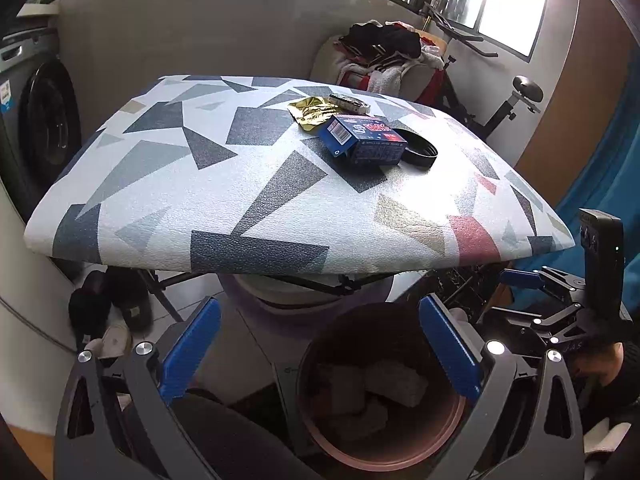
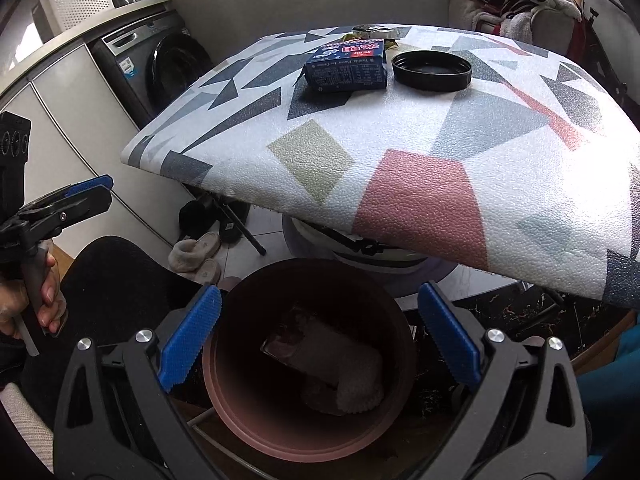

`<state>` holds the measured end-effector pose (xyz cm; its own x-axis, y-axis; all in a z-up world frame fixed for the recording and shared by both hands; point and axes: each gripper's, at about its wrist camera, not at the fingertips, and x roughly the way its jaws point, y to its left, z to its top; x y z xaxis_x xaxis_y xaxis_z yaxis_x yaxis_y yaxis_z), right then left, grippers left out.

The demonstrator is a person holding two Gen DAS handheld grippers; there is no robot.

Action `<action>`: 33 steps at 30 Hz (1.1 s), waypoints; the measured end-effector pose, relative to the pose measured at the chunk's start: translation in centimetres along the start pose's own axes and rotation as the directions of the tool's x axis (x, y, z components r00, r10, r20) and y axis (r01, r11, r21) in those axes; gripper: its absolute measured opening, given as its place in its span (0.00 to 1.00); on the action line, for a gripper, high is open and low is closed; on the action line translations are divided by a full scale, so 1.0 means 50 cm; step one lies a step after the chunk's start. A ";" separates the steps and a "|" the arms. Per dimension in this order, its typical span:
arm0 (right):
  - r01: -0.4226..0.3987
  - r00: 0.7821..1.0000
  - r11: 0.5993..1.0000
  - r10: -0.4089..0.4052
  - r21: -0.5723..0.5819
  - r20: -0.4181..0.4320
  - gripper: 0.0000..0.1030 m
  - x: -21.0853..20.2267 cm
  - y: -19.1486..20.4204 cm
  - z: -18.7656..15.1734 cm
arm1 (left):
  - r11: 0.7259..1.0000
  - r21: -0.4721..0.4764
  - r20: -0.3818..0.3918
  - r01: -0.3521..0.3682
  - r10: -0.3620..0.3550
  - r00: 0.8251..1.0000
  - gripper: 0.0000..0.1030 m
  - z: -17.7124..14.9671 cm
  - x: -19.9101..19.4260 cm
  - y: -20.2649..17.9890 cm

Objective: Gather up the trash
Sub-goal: 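Grasp the blue milk carton with the left gripper while the right grasps the black round lid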

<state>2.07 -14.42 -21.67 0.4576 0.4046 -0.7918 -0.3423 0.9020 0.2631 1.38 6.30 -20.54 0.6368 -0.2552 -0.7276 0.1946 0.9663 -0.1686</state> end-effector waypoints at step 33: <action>0.157 0.948 0.953 -0.218 0.260 0.230 0.94 -0.104 -0.199 0.120 | 0.995 -0.067 -0.112 0.073 -0.080 0.990 0.94 0.326 0.248 -0.133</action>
<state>8.02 -24.60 -16.88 0.6972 0.2213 -0.6819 -0.0413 0.9620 0.2699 20.14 -3.85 -17.61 0.5314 -0.3264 -0.7817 0.1901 0.9452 -0.2655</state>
